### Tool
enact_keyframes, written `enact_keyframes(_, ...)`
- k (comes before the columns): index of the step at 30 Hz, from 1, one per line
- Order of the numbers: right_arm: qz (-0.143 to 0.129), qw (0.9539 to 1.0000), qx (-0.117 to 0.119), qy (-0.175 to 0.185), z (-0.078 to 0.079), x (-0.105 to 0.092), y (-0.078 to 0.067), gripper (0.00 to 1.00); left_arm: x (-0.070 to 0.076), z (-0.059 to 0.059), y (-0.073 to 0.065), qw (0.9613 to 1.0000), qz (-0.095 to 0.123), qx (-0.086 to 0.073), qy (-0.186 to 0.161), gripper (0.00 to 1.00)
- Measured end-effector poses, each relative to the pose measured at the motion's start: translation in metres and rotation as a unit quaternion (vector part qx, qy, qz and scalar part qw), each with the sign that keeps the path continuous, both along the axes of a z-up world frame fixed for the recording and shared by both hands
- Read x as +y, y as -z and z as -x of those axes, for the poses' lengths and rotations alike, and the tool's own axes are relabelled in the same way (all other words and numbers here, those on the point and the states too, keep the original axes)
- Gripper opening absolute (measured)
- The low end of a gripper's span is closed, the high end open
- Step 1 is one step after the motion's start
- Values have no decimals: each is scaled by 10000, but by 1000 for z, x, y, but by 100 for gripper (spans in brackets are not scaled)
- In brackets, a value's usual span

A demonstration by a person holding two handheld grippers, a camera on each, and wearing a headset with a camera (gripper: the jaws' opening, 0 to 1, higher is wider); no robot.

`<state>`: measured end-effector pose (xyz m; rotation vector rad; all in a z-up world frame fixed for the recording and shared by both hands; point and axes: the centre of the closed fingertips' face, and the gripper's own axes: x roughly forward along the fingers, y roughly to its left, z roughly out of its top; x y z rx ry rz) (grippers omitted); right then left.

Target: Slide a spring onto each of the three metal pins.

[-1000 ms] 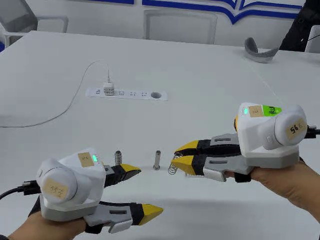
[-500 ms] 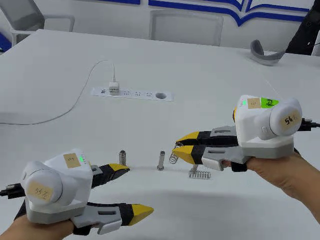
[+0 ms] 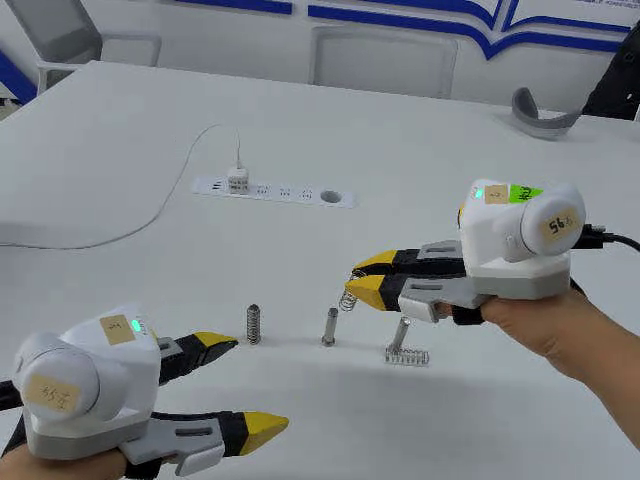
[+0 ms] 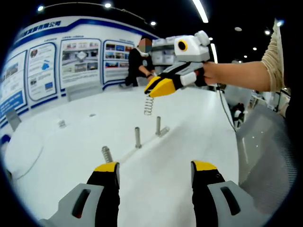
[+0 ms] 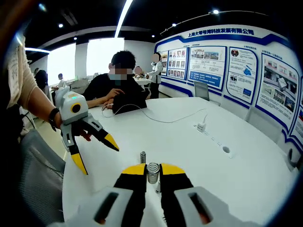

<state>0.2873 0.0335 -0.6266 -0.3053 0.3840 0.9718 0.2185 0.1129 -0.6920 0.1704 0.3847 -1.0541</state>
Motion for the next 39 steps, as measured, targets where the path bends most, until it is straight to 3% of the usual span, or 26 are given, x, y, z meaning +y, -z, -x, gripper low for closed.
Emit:
enact_keyframes(14, 102, 9998, 156, 115, -21, 3, 19, 12, 6, -5, 2, 9999, -80, 3, -111, 62)
enact_keyframes(21, 158, 9994, 291, 121, -24, 4, 32, 12, 8, -6, 3, 9999, -88, 26, -146, 61)
enact_keyframes(39, 160, 9989, 401, 174, -29, 4, 44, 12, 10, -7, 5, 9997, -81, 60, -203, 61)
